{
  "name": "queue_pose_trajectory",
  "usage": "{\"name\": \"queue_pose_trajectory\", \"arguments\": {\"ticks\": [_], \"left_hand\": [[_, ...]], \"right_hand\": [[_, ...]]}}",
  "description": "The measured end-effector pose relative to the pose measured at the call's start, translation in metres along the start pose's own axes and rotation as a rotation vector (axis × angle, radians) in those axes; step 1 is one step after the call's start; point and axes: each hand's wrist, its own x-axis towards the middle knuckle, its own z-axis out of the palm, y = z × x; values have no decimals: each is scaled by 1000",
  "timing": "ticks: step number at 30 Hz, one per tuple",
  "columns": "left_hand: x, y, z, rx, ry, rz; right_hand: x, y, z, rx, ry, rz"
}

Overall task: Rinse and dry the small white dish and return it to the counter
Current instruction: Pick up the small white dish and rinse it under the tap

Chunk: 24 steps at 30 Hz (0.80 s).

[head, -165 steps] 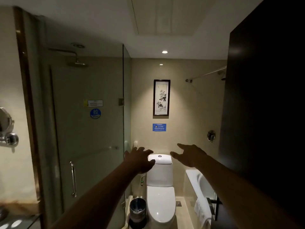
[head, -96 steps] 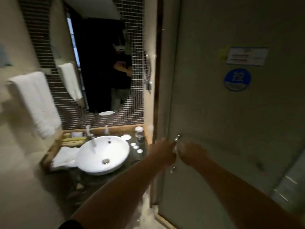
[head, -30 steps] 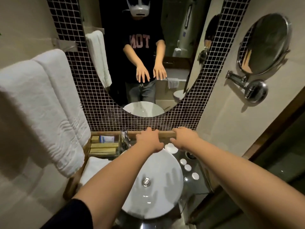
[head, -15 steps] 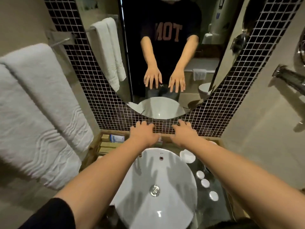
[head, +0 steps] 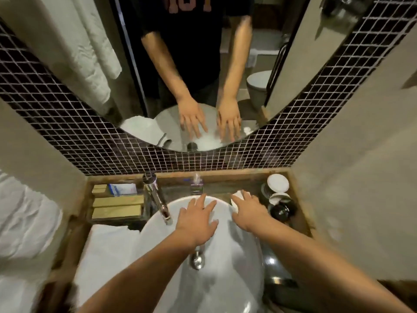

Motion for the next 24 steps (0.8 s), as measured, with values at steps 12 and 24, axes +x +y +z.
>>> {"name": "queue_pose_trajectory", "arguments": {"ticks": [12, 24], "left_hand": [[71, 30, 82, -69, -122, 64], [98, 44, 96, 50, -9, 62]], "right_hand": [[94, 47, 19, -131, -79, 82], [137, 69, 50, -74, -92, -81]]}}
